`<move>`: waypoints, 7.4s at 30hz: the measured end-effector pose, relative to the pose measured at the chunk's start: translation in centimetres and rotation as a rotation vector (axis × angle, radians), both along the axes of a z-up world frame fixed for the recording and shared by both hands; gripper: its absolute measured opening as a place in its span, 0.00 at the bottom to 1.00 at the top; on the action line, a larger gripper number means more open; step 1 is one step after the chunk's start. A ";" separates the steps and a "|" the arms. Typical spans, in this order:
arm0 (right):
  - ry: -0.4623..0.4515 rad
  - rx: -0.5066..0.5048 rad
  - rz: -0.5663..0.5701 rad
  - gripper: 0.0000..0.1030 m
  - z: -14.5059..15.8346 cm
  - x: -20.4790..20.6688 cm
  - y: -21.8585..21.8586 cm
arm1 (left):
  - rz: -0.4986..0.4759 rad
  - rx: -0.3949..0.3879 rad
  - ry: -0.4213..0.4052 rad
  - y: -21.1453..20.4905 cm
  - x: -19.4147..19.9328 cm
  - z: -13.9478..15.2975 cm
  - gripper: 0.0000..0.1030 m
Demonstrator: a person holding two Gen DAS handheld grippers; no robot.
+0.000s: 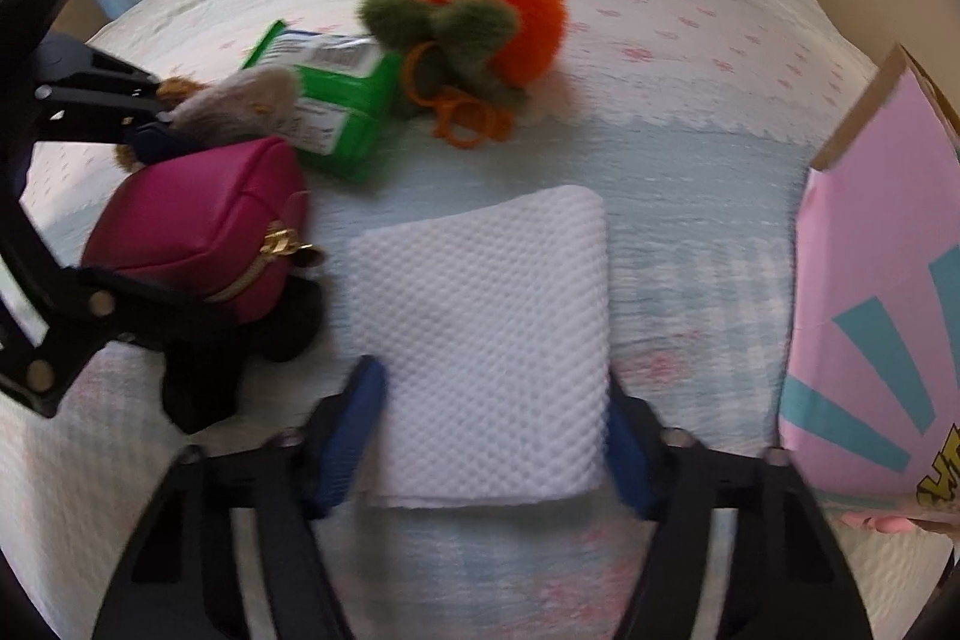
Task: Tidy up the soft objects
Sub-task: 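Grasp the pink pouch with the left tool while the right tool grasps the white towel, then carry pouch and towel into the pink box and release both, then withdraw both tools from the box toward the remaining items, then grasp the brown plush with the left tool while the right tool grasps the orange pom-pom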
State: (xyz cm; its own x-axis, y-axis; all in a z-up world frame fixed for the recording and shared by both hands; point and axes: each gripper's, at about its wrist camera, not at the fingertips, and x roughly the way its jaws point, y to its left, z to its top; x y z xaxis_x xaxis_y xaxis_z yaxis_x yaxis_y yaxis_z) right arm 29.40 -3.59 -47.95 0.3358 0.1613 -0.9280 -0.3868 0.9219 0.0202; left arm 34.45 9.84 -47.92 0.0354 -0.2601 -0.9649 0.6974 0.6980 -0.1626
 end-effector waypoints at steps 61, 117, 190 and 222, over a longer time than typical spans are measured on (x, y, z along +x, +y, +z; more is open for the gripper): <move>-0.215 0.171 -0.376 0.14 30.8 -6.1 -28.1 | 0.401 -0.337 -0.288 -21.0 -6.3 31.6 0.41; 0.139 0.202 -0.263 1.00 14.1 2.9 -37.4 | 0.588 -0.076 -0.084 -34.2 3.8 17.1 1.00; -0.141 0.226 -0.161 1.00 28.5 -1.6 -0.9 | 1.079 -0.192 -0.237 11.3 -13.8 23.6 0.99; 0.207 0.160 -0.177 0.73 1.5 15.7 3.0 | 1.166 -0.078 -0.014 9.5 0.2 -1.0 0.71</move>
State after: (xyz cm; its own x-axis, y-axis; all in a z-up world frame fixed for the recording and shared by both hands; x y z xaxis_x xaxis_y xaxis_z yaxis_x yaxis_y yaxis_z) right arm 45.10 -0.63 -46.43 0.1779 0.2664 -0.9473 -0.1936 0.9533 0.2317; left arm 34.62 19.30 -48.87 0.3023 -0.1218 -0.9454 -0.3569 0.9052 -0.2307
